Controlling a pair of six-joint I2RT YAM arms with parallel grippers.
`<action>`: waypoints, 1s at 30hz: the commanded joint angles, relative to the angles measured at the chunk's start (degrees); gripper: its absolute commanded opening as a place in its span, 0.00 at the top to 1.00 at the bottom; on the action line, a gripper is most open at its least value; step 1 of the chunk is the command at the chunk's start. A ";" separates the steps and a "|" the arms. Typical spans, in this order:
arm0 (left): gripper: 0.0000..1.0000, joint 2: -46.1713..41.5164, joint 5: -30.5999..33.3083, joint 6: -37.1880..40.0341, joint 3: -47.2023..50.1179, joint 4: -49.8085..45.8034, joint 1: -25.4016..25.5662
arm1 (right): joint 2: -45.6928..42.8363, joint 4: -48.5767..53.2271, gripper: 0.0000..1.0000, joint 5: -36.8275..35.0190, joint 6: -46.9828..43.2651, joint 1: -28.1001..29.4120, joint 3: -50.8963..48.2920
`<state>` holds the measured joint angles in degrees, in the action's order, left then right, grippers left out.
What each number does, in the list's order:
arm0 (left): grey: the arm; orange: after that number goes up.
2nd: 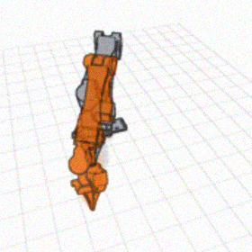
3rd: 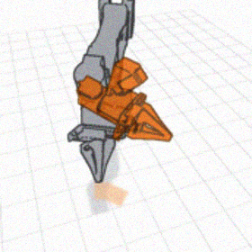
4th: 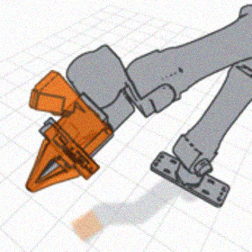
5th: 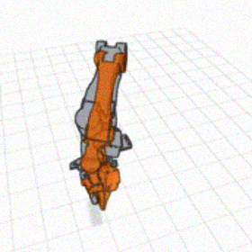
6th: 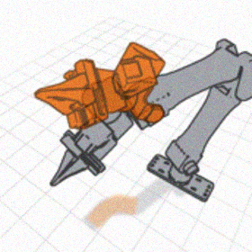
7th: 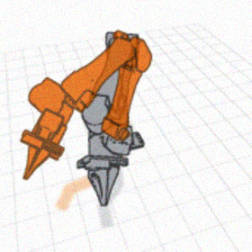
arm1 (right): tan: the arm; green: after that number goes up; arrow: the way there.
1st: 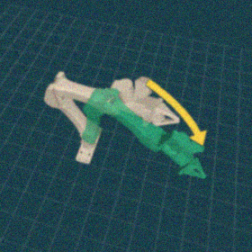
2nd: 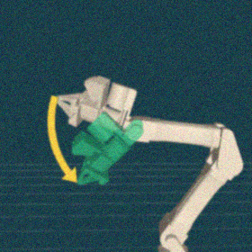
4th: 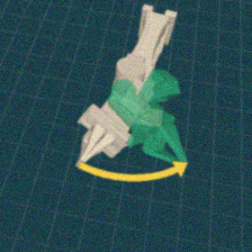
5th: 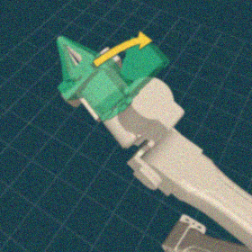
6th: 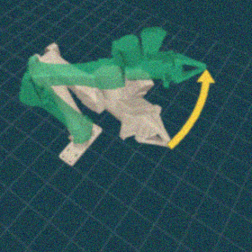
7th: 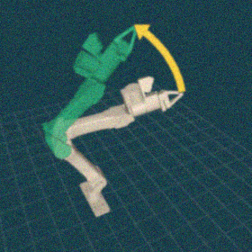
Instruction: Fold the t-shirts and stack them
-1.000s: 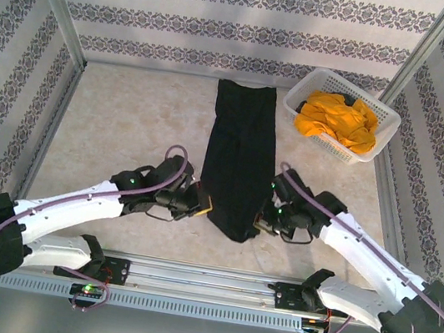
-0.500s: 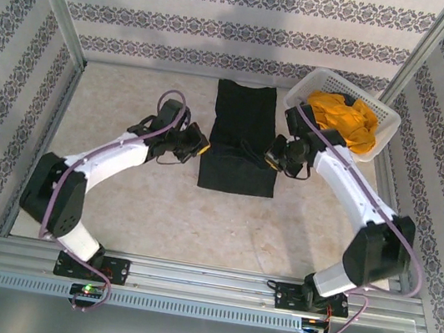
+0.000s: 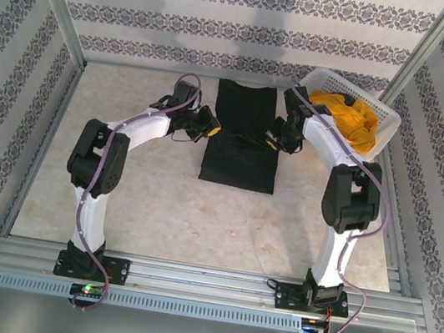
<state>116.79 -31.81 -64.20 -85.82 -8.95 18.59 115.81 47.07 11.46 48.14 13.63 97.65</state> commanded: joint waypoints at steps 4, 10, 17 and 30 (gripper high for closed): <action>0.61 1.50 1.28 5.79 -5.39 -6.19 -2.14 | 5.94 4.16 0.50 2.26 -9.00 -1.65 11.45; 0.49 -13.32 5.93 3.78 12.99 -3.97 -0.06 | -4.43 4.26 0.42 1.46 -13.50 -2.82 3.50; 0.48 -20.41 3.36 -9.98 32.52 9.52 5.21 | -22.01 -4.96 0.43 2.28 -7.35 -0.09 -26.25; 0.54 -11.15 3.89 -7.78 27.30 1.93 6.32 | -19.17 -16.04 0.43 3.76 -1.56 1.67 -41.66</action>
<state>104.62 -28.45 -72.69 -57.19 -4.54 24.69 94.61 33.98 14.70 45.32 14.52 55.66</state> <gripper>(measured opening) 0.459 0.573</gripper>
